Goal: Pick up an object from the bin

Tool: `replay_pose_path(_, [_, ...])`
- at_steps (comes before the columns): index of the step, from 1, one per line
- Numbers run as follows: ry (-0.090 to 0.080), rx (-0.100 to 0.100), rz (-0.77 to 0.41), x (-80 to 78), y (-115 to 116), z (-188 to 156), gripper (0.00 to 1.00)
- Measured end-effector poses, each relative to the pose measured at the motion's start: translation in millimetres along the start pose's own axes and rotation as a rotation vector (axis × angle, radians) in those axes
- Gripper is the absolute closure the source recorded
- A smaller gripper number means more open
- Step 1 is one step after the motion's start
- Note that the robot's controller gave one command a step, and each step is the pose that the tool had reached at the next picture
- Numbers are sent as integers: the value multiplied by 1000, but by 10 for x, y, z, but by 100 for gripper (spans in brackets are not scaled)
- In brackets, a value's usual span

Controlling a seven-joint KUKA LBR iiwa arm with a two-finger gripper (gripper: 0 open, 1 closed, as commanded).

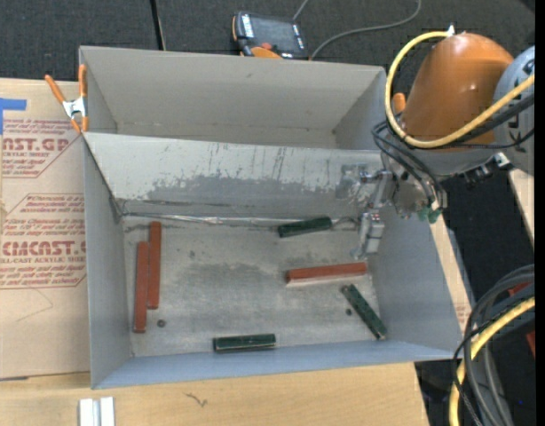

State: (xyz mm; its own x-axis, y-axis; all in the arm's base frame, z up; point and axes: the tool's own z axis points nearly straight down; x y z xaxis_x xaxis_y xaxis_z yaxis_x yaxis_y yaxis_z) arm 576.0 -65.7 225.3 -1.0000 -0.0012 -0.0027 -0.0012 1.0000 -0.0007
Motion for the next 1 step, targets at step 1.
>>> replay_pose_path(1, [5,-2,-194,652,-35,1583,0])
